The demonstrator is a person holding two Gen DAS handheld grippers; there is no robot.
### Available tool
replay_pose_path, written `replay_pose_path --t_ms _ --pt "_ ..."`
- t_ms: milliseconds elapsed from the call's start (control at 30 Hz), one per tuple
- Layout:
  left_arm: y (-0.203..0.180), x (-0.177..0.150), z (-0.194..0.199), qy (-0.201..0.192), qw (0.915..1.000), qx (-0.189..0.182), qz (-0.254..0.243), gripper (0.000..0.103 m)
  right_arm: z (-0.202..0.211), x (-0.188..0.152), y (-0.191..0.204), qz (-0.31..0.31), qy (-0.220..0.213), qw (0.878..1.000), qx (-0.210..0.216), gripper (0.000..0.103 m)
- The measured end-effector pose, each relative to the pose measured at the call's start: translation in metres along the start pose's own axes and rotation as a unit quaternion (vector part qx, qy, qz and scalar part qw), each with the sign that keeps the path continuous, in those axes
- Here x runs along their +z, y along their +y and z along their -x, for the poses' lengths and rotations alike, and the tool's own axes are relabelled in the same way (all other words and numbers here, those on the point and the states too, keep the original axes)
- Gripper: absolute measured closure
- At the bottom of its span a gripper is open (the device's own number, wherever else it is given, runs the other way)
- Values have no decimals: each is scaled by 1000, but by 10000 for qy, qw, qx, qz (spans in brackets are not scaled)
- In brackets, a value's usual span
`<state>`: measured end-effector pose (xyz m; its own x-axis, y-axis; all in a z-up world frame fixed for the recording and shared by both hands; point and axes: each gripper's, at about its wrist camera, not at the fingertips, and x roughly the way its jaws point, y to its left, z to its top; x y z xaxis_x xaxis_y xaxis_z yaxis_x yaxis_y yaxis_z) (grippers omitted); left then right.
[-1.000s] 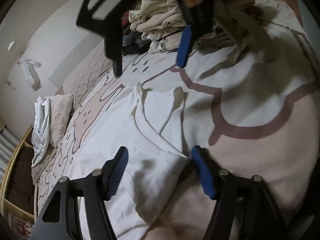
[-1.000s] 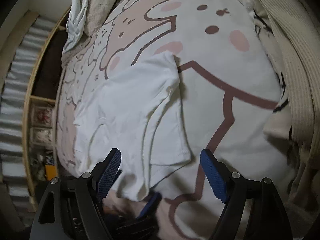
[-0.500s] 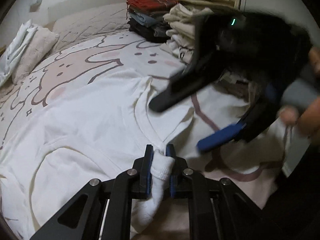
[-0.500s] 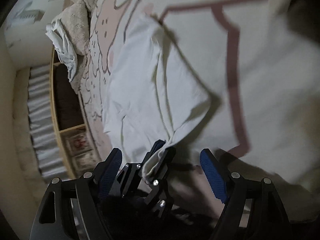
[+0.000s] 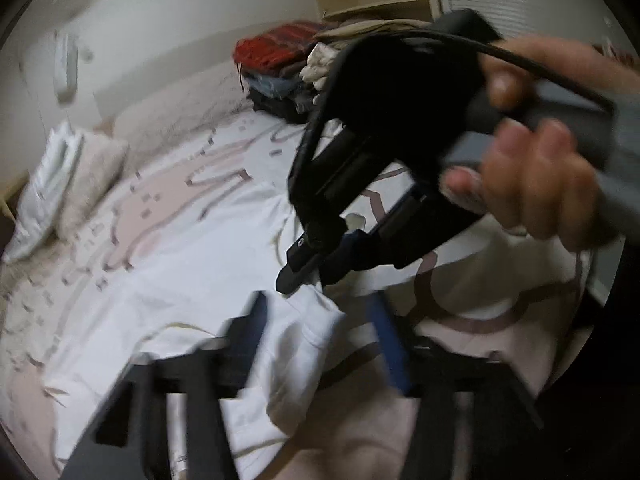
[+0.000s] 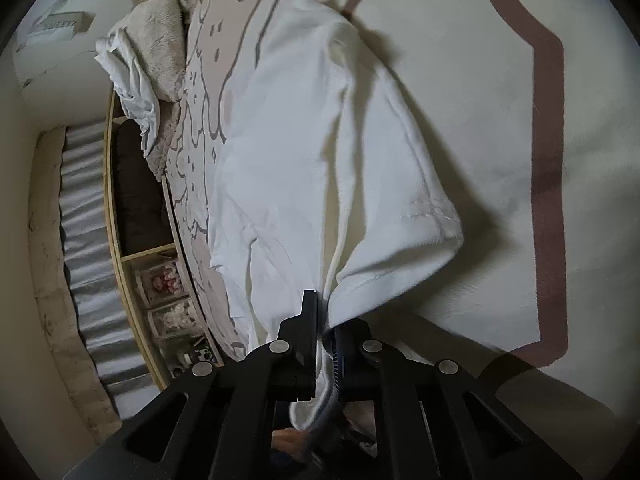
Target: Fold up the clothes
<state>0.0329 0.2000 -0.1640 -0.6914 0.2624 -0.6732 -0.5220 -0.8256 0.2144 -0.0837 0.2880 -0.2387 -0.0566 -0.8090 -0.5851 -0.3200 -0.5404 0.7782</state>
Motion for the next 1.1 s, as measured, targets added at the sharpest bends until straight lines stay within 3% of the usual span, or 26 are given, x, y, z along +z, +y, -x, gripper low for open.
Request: replay_pose_path --t_ms 167,333,433,500,567,667,700,733,767,800,900,967,1000,1067,1100 --pt "-16 -5 6 -123 9966 580 -565 45 -3 -1 2 -89 -30 9999 61 95" --pt "-23 -7 -14 43 9883 1182 -960 46 2 -3 -2 -242 -21 9995 212 95" --pt "-23 -10 -19 158 9864 1261 -1043 81 5 -3 -2 -250 -8 9994 248 95" --pt "-20 -11 -22 258 9863 1271 -1020 81 4 -3 3 -175 7 9997 197 95" --pt "-13 -10 -26 367 9883 1194 -873 91 5 -4 8 -19 31 10000 86 95" --pt "-2 -7 -32 531 9910 1055 -625 97 14 -10 31 654 -191 9966 -471 92" --pt "3 -6 -33 590 9929 928 -444 97 17 -13 40 966 -236 9928 -662 86" --pt "9 -4 -34 650 9943 800 -262 97 21 -16 51 1300 -288 9875 -839 54" --pt "14 -3 -35 696 9951 688 -101 97 27 -19 61 1609 -430 9809 -1005 16" --pt "17 -2 -34 705 9956 624 -7 98 37 -20 72 1871 -667 9734 -1140 11" --pt "25 -1 -33 713 9962 372 322 98 60 -13 97 2544 -1107 9487 -1515 11" --pt "31 0 -33 708 9957 185 563 98 66 11 100 2600 -1161 9426 -1743 13" --pt "32 -1 -32 698 9954 127 638 98 64 24 97 2554 -1100 9431 -1822 17" --pt "29 -2 -30 709 9948 9 734 98 55 56 83 2291 -875 9503 -1917 48" --pt "29 -3 -30 695 9946 -34 768 98 49 69 75 2086 -771 9561 -1910 51"
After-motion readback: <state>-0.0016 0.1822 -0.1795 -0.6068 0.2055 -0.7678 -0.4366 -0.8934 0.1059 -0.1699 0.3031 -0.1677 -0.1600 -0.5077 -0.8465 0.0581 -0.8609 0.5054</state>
